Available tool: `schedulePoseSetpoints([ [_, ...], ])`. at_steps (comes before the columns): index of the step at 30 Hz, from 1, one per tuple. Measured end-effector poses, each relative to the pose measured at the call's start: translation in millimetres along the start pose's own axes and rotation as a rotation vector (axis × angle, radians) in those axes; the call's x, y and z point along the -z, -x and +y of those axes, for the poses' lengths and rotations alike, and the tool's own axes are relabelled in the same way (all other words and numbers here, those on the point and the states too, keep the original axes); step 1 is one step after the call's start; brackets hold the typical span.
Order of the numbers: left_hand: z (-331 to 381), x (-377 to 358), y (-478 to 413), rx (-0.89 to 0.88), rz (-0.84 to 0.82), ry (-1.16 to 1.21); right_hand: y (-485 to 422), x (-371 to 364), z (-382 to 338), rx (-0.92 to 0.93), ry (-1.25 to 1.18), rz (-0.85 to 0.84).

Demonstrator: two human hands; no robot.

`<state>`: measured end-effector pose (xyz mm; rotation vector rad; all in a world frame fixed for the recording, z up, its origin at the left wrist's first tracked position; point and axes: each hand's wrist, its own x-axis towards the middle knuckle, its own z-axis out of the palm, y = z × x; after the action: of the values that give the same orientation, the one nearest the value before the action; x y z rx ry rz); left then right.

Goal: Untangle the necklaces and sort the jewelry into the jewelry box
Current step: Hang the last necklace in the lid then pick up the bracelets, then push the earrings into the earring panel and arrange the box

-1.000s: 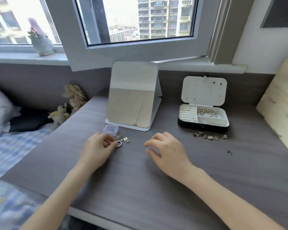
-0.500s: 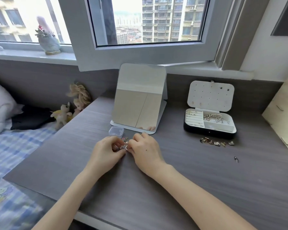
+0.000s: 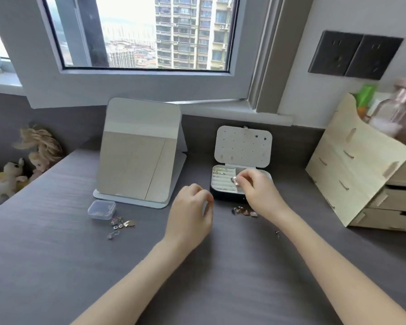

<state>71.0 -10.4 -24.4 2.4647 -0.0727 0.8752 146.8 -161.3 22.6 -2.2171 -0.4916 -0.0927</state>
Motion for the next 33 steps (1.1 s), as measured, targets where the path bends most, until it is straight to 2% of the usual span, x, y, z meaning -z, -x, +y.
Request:
schedulePoseSetpoints([
  [6, -2, -50, -39, 0.153, 0.02, 0.022, -58, 6, 13, -0.002, 0.358, -0.054],
  [9, -9, -59, -48, 0.184, 0.021, 0.045, -78, 9, 15, 0.037, 0.451, -0.101],
  [15, -15, -64, -51, 0.223, 0.039, 0.123, -98, 7, 12, 0.099, 0.6, -0.306],
  [22, -13, -63, -51, 0.256, 0.03, 0.124, -106, 6, 1, 0.105, 0.716, -0.417],
  [29, -11, -62, -51, 0.264, 0.035, 0.141, -108, -4, 3, 0.118, 0.749, -0.401],
  [33, -10, -62, -50, 0.272, 0.035, 0.137, -102, -10, 10, 0.109, 0.722, -0.305],
])
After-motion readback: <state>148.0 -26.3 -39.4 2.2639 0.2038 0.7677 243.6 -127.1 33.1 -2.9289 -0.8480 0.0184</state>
